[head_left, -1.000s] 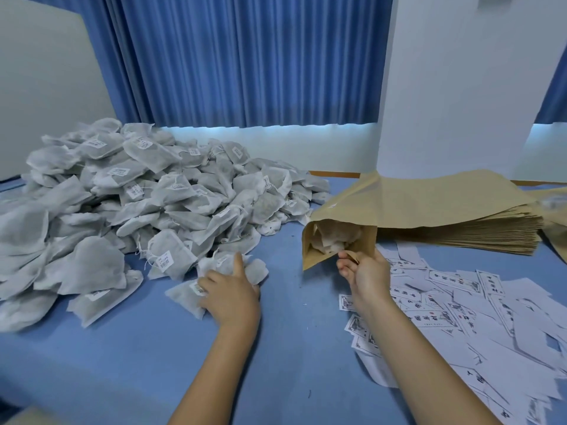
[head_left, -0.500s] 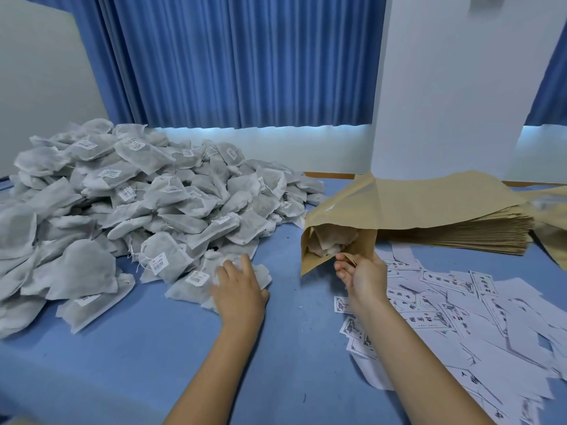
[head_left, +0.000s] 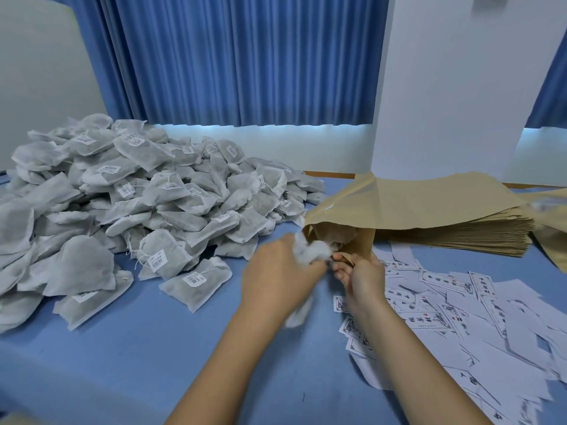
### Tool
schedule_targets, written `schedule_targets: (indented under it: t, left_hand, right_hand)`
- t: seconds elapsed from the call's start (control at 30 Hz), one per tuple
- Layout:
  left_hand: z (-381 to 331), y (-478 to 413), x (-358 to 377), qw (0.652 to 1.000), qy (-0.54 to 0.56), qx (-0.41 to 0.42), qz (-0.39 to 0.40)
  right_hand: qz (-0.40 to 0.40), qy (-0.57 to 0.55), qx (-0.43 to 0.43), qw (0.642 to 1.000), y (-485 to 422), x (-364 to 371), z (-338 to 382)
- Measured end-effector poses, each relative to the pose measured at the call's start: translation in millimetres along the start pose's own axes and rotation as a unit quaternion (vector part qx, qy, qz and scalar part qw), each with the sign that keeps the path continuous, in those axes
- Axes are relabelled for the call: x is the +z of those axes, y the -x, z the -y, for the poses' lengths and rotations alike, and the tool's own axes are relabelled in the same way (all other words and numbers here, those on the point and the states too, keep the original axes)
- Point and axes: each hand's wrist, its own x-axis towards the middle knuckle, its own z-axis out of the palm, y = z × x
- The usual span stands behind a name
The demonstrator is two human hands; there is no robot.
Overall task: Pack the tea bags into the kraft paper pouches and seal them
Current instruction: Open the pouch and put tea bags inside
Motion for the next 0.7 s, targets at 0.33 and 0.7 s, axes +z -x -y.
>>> schedule_targets:
  t: [0.33, 0.7]
  left_hand:
    - [-36.8, -61.4, 35.8, 0.745, 0.617, -0.213, 0.136]
    - [-44.4, -114.4, 69.0, 0.991, 0.109, -0.064, 0.035]
  right_hand:
    - [-0.022, 0.051, -0.05, 0.997, -1.6, 0.1, -1.5]
    - [0.149, 0.143, -0.124, 0.971, 17.0, 9.1, -12.0]
